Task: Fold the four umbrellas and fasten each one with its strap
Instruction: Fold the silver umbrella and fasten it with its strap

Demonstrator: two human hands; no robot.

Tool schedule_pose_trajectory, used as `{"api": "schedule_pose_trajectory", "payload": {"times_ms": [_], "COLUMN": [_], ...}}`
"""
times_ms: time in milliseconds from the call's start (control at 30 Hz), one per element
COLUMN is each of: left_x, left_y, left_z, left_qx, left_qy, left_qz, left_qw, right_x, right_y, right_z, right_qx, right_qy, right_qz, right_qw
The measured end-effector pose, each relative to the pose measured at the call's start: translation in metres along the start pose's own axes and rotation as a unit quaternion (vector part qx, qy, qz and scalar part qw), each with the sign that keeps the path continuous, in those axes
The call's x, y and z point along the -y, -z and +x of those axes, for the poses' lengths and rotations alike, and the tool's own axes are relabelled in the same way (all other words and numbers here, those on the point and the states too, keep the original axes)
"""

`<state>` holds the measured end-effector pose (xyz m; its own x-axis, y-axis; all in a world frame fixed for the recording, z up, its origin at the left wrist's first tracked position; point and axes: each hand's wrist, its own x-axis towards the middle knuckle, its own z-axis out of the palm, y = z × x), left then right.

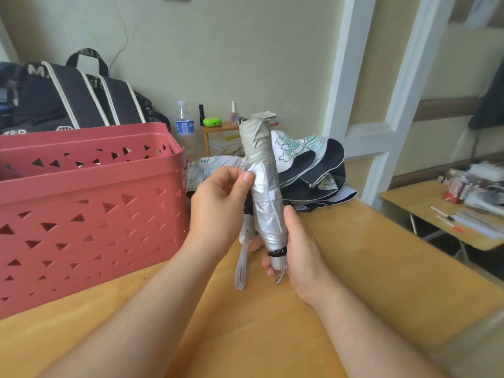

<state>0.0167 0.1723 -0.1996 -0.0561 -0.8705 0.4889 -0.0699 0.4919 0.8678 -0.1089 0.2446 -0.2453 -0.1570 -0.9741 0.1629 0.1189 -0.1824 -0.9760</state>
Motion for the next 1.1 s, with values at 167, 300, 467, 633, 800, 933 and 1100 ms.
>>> {"api": "schedule_pose_trajectory", "payload": {"times_ms": [167, 300, 467, 633, 800, 933, 1100], "left_x": [-0.001, -0.002, -0.010, -0.005, -0.011, -0.017, 0.008], "left_y": [-0.002, -0.002, -0.001, 0.000, 0.000, -0.004, -0.001], "left_z": [-0.005, -0.007, -0.010, -0.008, -0.010, -0.016, -0.045], "left_qx": [-0.037, -0.036, -0.030, -0.028, -0.022, -0.026, 0.040], "left_qy": [0.000, -0.021, -0.026, -0.035, -0.025, -0.014, -0.038], "left_qz": [0.011, 0.067, 0.058, 0.127, 0.122, 0.081, 0.162], "left_qw": [0.999, 0.997, 0.998, 0.991, 0.992, 0.996, 0.985], "right_x": [0.000, -0.001, -0.006, -0.009, -0.011, -0.007, -0.006], "right_y": [0.000, -0.001, 0.000, 0.000, -0.001, -0.004, -0.003], "right_z": [0.000, 0.000, 0.002, 0.004, 0.004, 0.004, 0.010], "right_qx": [0.004, 0.002, 0.013, 0.007, -0.008, -0.028, -0.066], "right_qy": [0.012, 0.023, 0.053, 0.060, 0.067, 0.047, -0.032], "right_qz": [-0.017, -0.033, -0.026, -0.057, -0.048, -0.010, 0.077], "right_qw": [1.000, 0.999, 0.998, 0.997, 0.997, 0.998, 0.994]}}
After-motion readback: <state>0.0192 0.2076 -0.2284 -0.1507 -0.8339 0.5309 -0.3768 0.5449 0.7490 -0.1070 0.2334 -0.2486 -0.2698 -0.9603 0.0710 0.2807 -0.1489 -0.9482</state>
